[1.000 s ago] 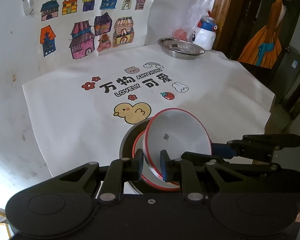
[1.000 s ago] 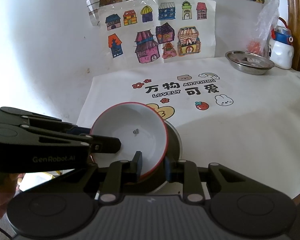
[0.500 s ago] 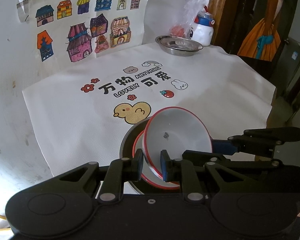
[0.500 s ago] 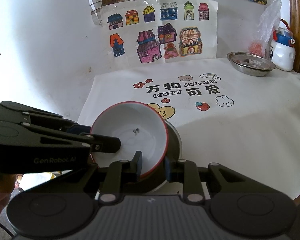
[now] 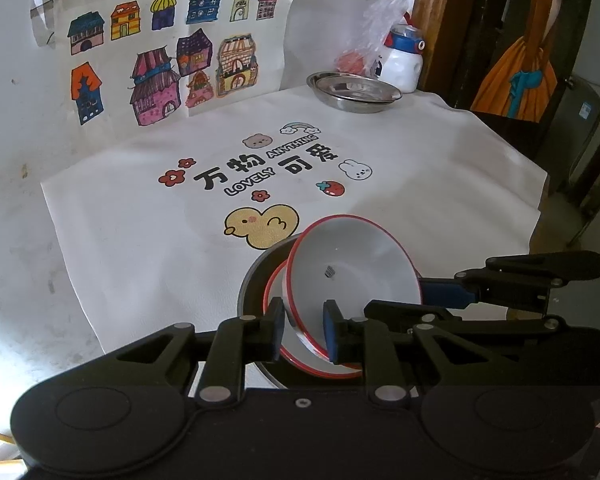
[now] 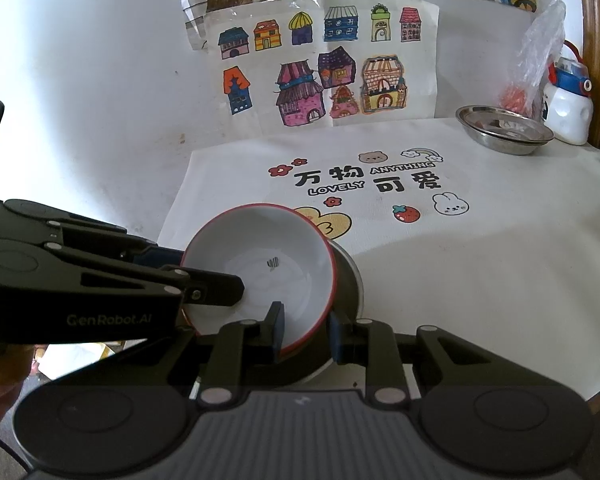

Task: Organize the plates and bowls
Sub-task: 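Open the left tool off the white bowl rim while the right tool opens too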

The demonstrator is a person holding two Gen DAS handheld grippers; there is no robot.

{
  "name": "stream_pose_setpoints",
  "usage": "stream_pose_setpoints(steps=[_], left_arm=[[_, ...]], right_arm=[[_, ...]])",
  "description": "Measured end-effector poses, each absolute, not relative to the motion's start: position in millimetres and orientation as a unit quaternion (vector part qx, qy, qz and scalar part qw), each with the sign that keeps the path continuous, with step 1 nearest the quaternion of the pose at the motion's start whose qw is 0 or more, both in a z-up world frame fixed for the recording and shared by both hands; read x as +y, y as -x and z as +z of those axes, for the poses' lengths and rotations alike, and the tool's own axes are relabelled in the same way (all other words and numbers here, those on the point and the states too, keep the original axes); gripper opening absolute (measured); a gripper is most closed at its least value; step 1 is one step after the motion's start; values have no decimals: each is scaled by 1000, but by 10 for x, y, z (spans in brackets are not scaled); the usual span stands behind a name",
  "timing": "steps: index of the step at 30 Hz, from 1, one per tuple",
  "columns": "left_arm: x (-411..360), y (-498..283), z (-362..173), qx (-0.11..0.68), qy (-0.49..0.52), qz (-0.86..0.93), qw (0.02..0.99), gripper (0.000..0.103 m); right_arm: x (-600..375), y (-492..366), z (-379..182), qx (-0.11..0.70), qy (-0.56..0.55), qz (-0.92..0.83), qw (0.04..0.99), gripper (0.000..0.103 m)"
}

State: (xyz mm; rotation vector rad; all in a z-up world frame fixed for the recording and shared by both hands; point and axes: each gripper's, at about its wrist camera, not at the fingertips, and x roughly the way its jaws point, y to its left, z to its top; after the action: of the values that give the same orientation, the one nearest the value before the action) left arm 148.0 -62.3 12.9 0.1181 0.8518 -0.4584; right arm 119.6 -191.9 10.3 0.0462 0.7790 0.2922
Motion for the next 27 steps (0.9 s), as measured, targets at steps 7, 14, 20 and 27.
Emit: stream_pose_setpoints(steps=[7,14,20,27], left_arm=[[-654,-1427,187,388,-91,-195,896,50],[-599,-1454,172,390,-88,-193,896,53],[-554,-1455,180,386,-83,-190,899,64],[-446,-1402,220,374,-64,-195,904,70]], right_arm=[[-1923,-1187,110,375,-23,139,916,23],[-1921,-1178,93,375,-25,142,916,23],[-1964,-1173,106,373,-29,144,916,24],[-1982,-1143,141,367,-27,147,918,36]])
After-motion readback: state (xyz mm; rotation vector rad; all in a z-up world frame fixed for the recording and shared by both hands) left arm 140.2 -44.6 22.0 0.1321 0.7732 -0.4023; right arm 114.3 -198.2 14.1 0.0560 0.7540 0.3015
